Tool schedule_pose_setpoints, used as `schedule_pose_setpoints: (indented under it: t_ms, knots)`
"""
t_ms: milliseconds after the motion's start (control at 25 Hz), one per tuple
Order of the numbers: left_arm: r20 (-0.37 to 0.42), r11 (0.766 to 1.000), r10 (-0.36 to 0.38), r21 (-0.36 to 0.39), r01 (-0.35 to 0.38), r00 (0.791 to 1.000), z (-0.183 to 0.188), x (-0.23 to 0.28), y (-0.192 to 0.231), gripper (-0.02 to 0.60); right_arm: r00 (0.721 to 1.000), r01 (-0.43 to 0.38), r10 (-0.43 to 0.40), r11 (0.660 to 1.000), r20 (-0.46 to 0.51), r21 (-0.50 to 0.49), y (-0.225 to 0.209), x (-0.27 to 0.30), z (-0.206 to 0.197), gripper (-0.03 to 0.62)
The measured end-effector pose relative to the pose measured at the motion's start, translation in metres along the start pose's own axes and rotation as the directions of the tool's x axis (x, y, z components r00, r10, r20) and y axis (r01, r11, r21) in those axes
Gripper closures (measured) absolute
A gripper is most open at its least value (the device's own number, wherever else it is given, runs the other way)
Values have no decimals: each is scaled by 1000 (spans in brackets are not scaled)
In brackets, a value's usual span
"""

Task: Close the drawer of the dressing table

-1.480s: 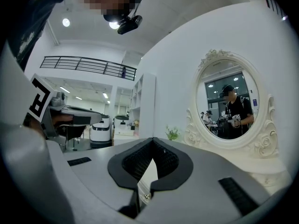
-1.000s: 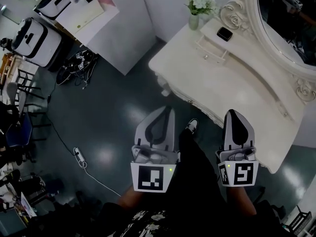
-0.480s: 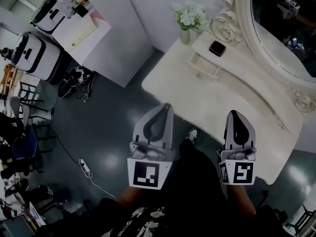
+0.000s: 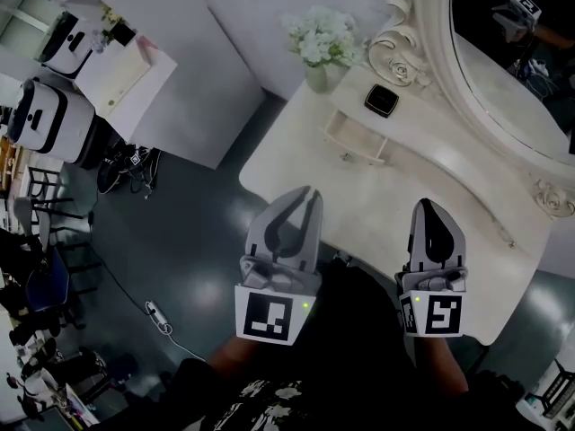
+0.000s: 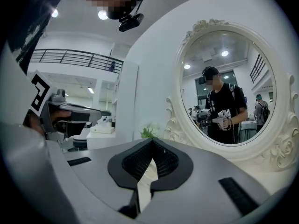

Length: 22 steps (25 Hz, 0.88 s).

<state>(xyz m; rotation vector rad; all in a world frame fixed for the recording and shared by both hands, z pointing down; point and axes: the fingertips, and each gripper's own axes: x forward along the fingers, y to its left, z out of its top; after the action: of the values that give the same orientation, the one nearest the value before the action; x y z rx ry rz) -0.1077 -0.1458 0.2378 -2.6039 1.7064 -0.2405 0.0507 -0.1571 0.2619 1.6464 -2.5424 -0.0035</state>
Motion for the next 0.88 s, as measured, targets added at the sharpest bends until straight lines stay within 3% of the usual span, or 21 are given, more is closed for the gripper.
schedule_pose_setpoints:
  t_ms: [120, 160, 200, 360, 560, 880]
  knots:
    - [-49, 998, -33, 44, 35, 998, -17, 14, -3, 553, 1000, 1, -1, 1000, -21, 16, -4, 5, -11, 597]
    - [-60, 998, -48, 43, 51, 997, -22, 20, -2, 477, 1000, 6, -5, 1000, -30, 17, -6, 7, -15, 597]
    - [-71, 997, -63, 36, 66, 996, -27, 27, -2, 456, 999, 12, -12, 1000, -41, 16, -9, 9, -19, 597]
    - [-132, 991, -130, 16, 133, 983, -61, 51, -4, 421, 995, 53, -48, 998, -92, 47, -16, 16, -38, 596]
    - [-218, 974, -225, -14, 227, 950, -123, 76, -17, 368, 986, 77, -67, 995, -155, 59, -8, 24, -63, 596]
    - [-290, 956, -290, -119, 267, 912, -193, 111, -26, 325, 964, 136, -122, 990, -235, 47, -15, 21, -89, 596]
